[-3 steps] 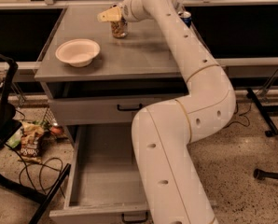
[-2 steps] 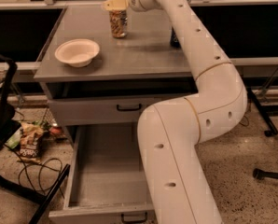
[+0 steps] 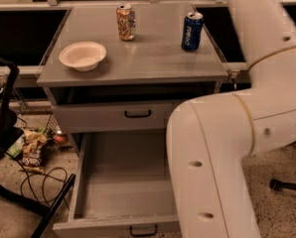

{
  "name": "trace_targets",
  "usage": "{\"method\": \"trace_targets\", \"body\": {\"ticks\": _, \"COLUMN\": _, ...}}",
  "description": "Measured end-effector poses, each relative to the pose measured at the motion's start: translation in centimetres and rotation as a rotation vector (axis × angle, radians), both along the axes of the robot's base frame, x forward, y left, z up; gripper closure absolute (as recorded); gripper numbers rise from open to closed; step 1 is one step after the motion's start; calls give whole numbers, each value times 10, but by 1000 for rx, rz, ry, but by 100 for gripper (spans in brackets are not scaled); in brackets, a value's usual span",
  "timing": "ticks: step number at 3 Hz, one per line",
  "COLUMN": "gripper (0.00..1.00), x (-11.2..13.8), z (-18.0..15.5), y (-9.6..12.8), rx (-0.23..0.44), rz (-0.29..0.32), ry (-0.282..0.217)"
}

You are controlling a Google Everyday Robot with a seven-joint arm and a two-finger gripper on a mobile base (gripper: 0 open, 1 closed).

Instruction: Pick orange can from middle drawer and place on counter

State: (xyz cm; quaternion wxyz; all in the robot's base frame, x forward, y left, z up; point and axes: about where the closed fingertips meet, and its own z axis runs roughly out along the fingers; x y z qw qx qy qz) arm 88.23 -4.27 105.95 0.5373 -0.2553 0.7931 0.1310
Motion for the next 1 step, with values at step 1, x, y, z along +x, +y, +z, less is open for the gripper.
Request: {"method": "trace_targets", "body": {"ticks": 1, "gripper": 0, "x": -38, "z": 48, "y": -40, "rx": -54, "rz": -57, "ry": -21}}
